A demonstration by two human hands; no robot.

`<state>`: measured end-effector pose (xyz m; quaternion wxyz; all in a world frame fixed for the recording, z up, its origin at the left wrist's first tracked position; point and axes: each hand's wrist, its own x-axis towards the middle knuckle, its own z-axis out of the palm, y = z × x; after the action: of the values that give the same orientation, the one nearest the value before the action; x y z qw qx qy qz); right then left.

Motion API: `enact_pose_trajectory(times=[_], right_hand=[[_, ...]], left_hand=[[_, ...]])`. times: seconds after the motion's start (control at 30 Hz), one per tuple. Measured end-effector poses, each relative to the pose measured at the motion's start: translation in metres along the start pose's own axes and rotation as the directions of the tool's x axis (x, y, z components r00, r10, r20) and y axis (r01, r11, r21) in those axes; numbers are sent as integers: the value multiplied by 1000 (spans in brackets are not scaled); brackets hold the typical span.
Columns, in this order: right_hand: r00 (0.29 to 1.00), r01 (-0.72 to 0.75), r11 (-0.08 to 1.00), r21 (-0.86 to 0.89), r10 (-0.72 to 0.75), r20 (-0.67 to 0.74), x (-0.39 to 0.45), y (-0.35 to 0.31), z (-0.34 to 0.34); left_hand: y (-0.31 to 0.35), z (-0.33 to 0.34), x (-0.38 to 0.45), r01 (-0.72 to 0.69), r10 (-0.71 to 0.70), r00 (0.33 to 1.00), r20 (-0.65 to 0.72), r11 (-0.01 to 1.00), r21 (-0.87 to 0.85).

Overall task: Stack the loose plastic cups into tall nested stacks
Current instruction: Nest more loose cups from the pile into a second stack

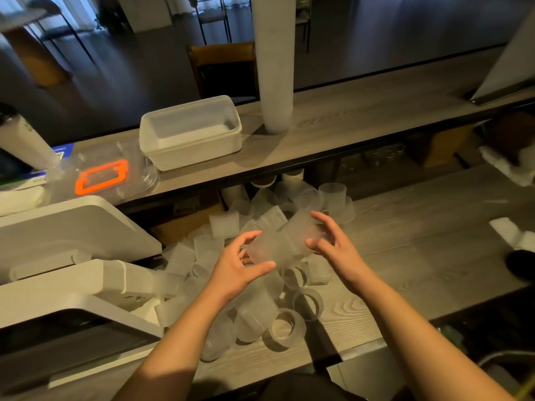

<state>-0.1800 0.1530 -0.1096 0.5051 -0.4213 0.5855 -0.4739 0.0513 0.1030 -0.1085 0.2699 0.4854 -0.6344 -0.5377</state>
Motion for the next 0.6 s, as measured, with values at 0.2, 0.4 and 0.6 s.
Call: enact_pose_trajectory(times=[0.2, 0.4, 0.6], right_hand=[[999, 25, 997, -71, -22, 41, -10, -6, 15], [997, 21, 998, -53, -16, 80, -18, -7, 29], [997, -22, 1000, -9, 23, 68, -20, 3, 27]], left_hand=[[5, 8, -7, -49, 49, 998, 40, 999, -17], [12, 21, -10, -30, 36, 998, 52, 992, -119], [10, 28, -10, 14, -8, 999, 44, 991, -135]])
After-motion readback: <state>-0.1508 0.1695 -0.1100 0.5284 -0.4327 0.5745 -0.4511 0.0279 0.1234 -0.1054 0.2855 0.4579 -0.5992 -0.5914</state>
